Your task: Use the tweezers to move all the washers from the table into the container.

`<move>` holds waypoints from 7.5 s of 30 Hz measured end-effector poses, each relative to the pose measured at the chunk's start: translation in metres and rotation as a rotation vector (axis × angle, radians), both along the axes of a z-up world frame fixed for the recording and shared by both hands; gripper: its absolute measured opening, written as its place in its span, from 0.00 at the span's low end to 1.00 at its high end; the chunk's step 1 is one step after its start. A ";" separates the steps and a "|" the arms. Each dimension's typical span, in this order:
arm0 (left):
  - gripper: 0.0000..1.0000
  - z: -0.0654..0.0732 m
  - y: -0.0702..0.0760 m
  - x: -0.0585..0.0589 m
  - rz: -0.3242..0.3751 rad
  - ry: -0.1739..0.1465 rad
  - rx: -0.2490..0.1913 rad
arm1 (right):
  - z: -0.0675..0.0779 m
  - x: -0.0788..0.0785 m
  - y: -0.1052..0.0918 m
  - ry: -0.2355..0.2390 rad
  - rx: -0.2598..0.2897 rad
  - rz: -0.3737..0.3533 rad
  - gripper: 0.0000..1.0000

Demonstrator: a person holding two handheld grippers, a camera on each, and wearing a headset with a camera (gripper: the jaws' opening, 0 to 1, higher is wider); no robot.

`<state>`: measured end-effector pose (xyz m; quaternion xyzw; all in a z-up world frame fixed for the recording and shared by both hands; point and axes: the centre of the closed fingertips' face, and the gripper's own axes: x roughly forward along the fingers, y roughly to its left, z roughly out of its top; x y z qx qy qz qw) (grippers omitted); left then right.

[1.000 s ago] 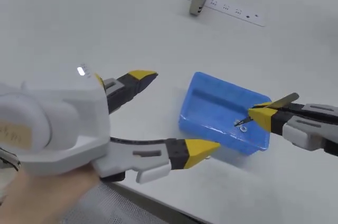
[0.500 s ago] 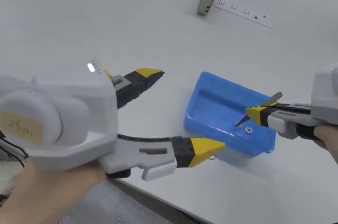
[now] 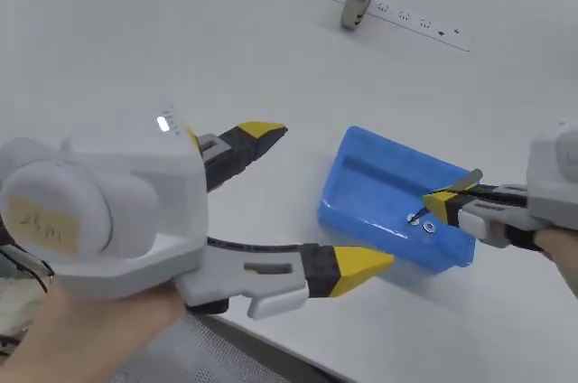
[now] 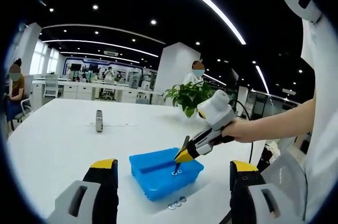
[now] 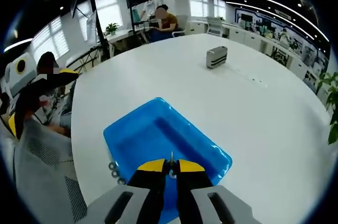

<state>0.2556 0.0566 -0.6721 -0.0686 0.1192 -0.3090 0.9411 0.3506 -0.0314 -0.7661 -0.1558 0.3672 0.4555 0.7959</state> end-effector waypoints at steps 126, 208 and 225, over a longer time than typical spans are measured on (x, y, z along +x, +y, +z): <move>0.87 -0.003 0.002 0.000 -0.003 -0.002 0.030 | 0.043 -0.060 0.051 -0.021 0.198 0.233 0.03; 0.85 -0.008 -0.001 -0.003 -0.026 0.008 0.055 | -0.006 -0.010 0.051 0.056 0.051 0.137 0.03; 0.84 -0.009 0.001 -0.001 -0.020 0.015 0.048 | 0.012 -0.003 0.043 0.080 0.183 0.006 0.04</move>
